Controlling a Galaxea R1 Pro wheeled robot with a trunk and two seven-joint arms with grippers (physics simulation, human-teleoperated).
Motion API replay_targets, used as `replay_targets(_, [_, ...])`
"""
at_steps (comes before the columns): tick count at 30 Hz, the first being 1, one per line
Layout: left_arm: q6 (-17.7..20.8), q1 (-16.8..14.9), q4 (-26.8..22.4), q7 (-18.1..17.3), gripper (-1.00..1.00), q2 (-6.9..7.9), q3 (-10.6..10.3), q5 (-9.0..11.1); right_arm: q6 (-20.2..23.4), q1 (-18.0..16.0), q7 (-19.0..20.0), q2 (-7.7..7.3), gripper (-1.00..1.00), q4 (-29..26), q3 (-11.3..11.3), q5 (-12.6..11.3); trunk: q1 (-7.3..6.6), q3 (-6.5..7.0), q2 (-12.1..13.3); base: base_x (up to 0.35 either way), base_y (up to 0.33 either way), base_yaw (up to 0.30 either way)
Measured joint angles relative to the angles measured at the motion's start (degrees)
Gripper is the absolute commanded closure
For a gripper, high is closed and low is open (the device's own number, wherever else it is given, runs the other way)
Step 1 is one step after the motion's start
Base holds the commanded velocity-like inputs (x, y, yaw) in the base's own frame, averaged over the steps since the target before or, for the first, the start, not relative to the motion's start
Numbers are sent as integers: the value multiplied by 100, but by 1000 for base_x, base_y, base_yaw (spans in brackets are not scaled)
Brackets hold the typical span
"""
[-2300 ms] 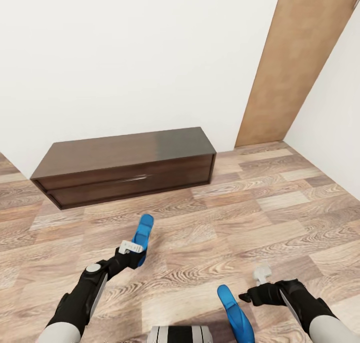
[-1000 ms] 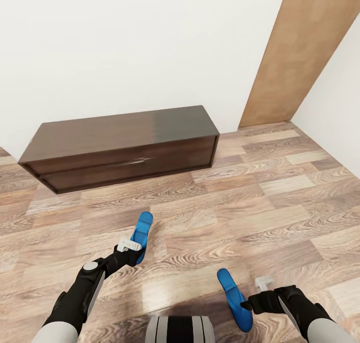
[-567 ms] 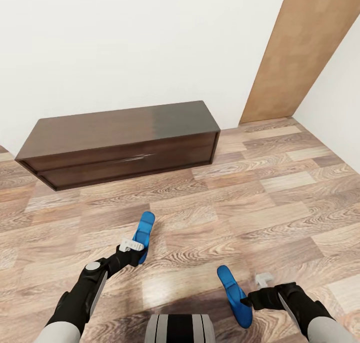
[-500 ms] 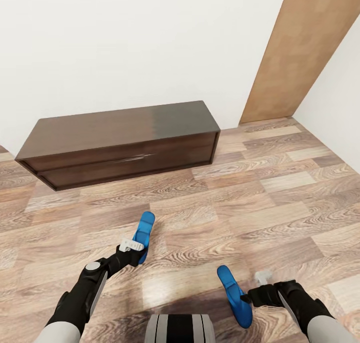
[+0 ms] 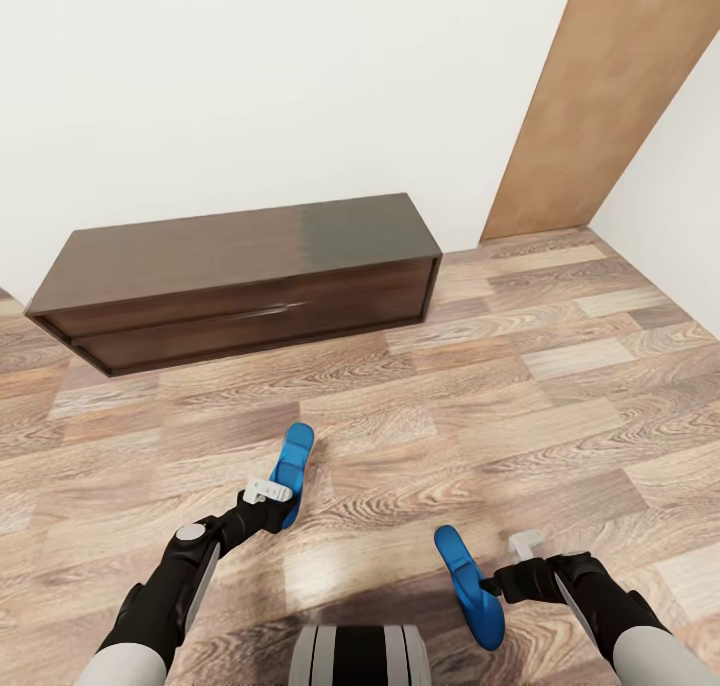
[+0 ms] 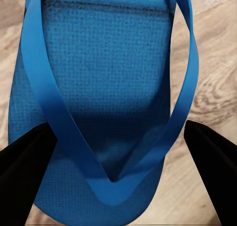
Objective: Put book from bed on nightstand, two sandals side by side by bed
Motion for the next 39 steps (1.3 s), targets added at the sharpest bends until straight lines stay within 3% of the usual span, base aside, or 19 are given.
replay_targets(4, [0, 0, 6, -2, 100, -3, -4, -4, -3, 0, 1, 0, -100, 0, 2, 0, 10, -89, -5, 0, 0, 0])
replay_targets(19, [-1, 0, 14, -3, 100, -36, -4, -1, 1, 0, 55, -19, -100, -188, -4, -6, 10, -89, -6, 0, 0, 0])
replay_targets(35, [-2, 0, 24, 0, 100, -36, -13, -8, 1, 0, 55, -9, -100, -191, -4, -1, 52, -443, -27, 0, 0, 0])
replay_targets(39, [-1, 0, 29, 0, 100, -40, -13, -3, 1, 0, 37, -9, -100, -177, 0, -2, 51, -444, -27, 0, 0, 0])
